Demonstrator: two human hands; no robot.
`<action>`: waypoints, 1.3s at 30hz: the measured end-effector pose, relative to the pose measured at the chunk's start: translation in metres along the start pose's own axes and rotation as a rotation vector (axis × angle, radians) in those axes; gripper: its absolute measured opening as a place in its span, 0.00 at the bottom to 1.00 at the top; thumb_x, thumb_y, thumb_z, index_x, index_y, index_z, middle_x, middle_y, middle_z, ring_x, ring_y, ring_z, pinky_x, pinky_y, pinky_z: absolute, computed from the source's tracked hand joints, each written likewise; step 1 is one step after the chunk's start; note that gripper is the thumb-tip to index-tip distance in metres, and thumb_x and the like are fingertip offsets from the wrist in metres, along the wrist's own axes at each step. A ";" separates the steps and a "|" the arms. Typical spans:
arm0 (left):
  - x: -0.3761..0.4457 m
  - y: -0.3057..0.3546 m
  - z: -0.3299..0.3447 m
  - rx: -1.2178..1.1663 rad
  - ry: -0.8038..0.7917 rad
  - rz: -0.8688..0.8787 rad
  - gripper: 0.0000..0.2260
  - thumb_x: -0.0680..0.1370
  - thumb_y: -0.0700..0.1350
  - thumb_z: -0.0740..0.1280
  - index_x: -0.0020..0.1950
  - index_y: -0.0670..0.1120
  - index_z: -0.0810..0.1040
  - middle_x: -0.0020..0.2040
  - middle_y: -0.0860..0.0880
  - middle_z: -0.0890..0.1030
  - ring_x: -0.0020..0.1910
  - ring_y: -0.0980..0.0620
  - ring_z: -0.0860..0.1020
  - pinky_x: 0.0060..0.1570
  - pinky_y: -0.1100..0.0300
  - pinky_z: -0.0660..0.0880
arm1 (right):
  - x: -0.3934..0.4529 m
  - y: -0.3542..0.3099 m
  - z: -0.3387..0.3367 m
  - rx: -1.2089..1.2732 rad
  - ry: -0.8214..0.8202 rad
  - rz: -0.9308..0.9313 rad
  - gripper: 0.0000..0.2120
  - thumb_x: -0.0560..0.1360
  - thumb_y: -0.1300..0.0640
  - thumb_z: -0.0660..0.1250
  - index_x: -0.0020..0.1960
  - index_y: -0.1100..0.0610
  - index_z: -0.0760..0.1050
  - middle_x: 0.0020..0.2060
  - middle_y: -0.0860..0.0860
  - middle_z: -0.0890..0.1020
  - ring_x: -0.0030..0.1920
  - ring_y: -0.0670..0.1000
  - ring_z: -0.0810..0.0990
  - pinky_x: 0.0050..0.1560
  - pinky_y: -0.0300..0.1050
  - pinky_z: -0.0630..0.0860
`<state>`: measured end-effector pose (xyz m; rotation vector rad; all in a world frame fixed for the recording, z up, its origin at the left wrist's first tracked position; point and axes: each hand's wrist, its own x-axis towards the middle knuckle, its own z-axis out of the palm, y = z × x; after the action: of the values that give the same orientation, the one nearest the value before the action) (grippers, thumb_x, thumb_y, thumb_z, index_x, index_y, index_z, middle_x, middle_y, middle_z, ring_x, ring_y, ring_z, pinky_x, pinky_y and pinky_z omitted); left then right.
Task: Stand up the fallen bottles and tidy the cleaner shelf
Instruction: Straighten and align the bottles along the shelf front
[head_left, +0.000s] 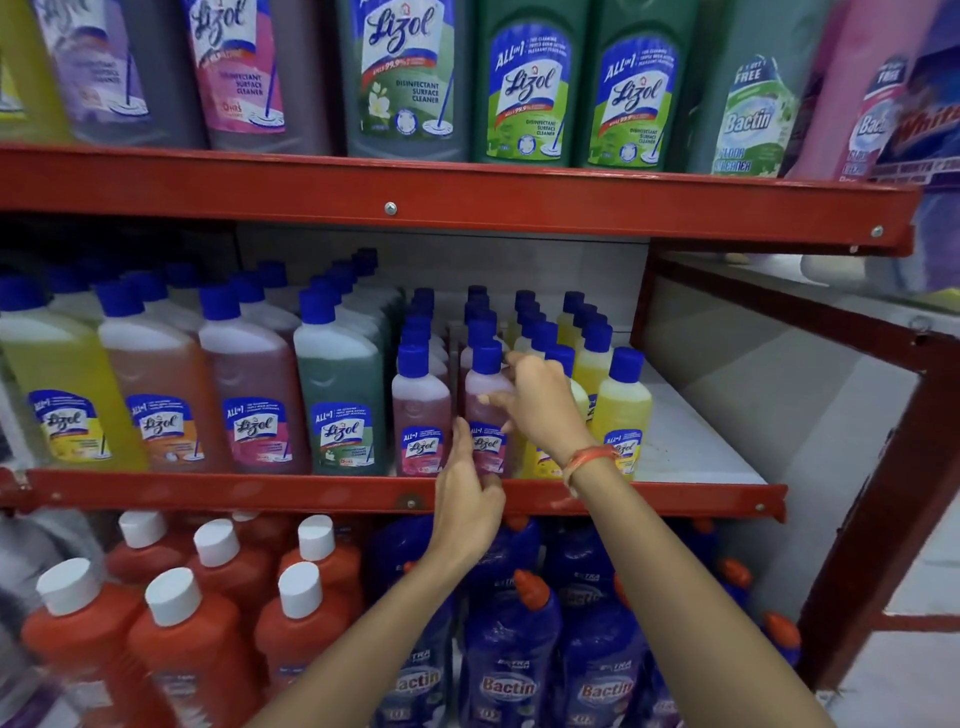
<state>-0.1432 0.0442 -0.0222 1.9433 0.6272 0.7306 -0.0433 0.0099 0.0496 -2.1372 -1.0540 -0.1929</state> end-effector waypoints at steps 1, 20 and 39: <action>0.000 -0.001 0.000 0.003 -0.002 -0.006 0.33 0.74 0.33 0.58 0.77 0.45 0.48 0.71 0.36 0.69 0.69 0.39 0.69 0.68 0.44 0.68 | 0.001 0.001 -0.002 0.013 -0.011 0.004 0.16 0.74 0.59 0.71 0.60 0.62 0.75 0.54 0.59 0.83 0.31 0.52 0.82 0.42 0.46 0.81; -0.006 -0.004 -0.006 -0.150 0.021 0.022 0.31 0.75 0.32 0.59 0.76 0.46 0.54 0.66 0.52 0.72 0.47 0.68 0.73 0.55 0.67 0.68 | -0.002 0.004 -0.015 0.206 -0.154 0.002 0.29 0.73 0.61 0.72 0.72 0.60 0.68 0.67 0.57 0.77 0.36 0.52 0.86 0.42 0.46 0.84; 0.004 -0.030 -0.070 -0.182 0.270 0.134 0.29 0.73 0.33 0.63 0.74 0.47 0.62 0.56 0.61 0.70 0.54 0.66 0.69 0.56 0.71 0.66 | 0.013 -0.045 0.014 -0.096 0.103 -0.183 0.31 0.69 0.54 0.76 0.69 0.58 0.72 0.63 0.58 0.80 0.65 0.58 0.77 0.64 0.53 0.74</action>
<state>-0.1938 0.1017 -0.0214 1.7447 0.5733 1.1087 -0.0704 0.0450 0.0692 -2.0902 -1.2005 -0.4443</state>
